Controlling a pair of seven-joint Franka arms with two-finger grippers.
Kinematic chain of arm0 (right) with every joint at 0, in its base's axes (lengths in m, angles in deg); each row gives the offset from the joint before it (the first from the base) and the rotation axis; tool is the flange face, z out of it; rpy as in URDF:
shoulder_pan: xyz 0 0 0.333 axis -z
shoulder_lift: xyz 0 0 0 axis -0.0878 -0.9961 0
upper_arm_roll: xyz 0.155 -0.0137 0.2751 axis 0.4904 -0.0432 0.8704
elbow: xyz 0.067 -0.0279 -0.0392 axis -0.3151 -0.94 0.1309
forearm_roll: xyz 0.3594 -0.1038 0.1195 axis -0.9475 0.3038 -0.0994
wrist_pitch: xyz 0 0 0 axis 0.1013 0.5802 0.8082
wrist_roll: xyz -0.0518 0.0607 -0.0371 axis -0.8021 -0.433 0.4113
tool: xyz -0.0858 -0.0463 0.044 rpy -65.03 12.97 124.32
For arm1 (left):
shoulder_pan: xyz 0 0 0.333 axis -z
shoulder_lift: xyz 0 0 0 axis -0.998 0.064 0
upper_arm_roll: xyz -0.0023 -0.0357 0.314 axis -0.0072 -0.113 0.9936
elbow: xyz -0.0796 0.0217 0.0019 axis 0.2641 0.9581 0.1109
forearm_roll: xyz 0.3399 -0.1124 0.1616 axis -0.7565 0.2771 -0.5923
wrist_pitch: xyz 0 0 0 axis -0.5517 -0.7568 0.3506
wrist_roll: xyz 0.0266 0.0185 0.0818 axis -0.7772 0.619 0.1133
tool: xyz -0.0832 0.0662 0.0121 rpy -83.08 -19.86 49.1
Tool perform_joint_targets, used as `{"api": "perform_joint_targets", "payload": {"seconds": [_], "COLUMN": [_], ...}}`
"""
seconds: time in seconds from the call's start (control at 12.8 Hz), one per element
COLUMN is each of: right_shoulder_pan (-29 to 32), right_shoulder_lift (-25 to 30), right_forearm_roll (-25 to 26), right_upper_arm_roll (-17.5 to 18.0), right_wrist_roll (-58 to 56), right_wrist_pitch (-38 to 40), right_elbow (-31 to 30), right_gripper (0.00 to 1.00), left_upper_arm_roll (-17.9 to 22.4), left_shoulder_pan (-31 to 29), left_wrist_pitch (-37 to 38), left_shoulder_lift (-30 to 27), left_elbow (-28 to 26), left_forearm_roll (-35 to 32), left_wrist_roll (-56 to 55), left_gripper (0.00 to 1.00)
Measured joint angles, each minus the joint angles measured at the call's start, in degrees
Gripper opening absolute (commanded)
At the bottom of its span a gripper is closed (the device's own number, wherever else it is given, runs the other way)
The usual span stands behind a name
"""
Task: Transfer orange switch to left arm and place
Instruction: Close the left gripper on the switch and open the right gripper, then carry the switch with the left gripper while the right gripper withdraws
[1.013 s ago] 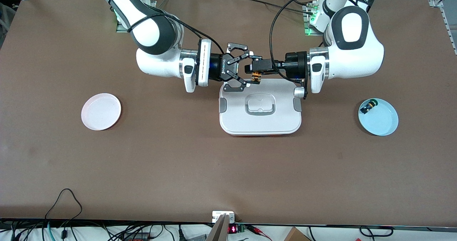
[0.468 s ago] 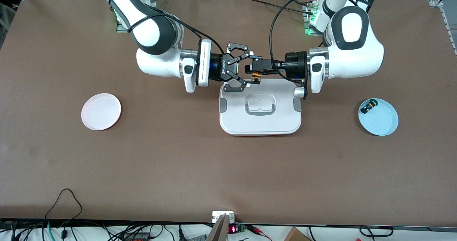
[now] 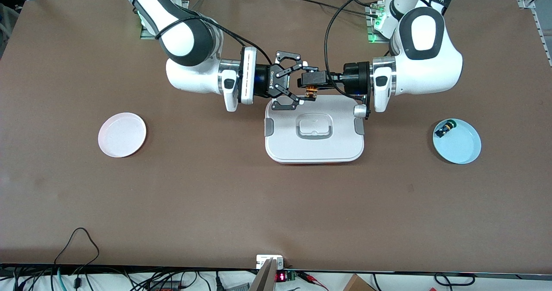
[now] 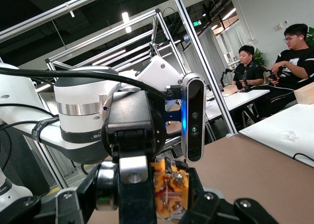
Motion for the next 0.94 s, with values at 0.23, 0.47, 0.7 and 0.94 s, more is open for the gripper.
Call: {"api": "perform_joint_targets", "payload": {"seconds": [0.23, 0.47, 0.7, 0.94], "right_shoulder_pan": [0.00, 0.06, 1.06, 2.07], "right_shoulder_lift": [-0.01, -0.01, 0.05, 0.69], "right_forearm_roll": [0.00, -0.18, -0.21, -0.19], "right_upper_arm_roll": [0.00, -0.08, -0.94, -2.40], "right_wrist_roll": [0.00, 0.43, 2.92, 4.60], "right_wrist_pitch": [0.00, -0.05, -0.03, 1.02], "right_elbow": [0.01, 0.03, 0.30, 0.69], "right_gripper": [0.70, 1.00, 1.00, 1.00], "left_upper_arm_roll": [0.00, 0.07, 0.62, 0.81], "left_shoulder_pan": [0.00, -0.02, -0.42, -0.56], "left_wrist_pitch": [-0.01, -0.07, -0.07, -0.07], "left_shoulder_lift": [0.00, 0.00, 0.00, -0.01], "left_elbow": [0.00, 0.02, 0.02, 0.14], "left_forearm_roll": [0.00, 0.00, 0.00, -0.21], "left_wrist_roll": [0.00, 0.00, 0.00, 0.11], "left_gripper": [0.06, 0.06, 0.05, 0.05]}}
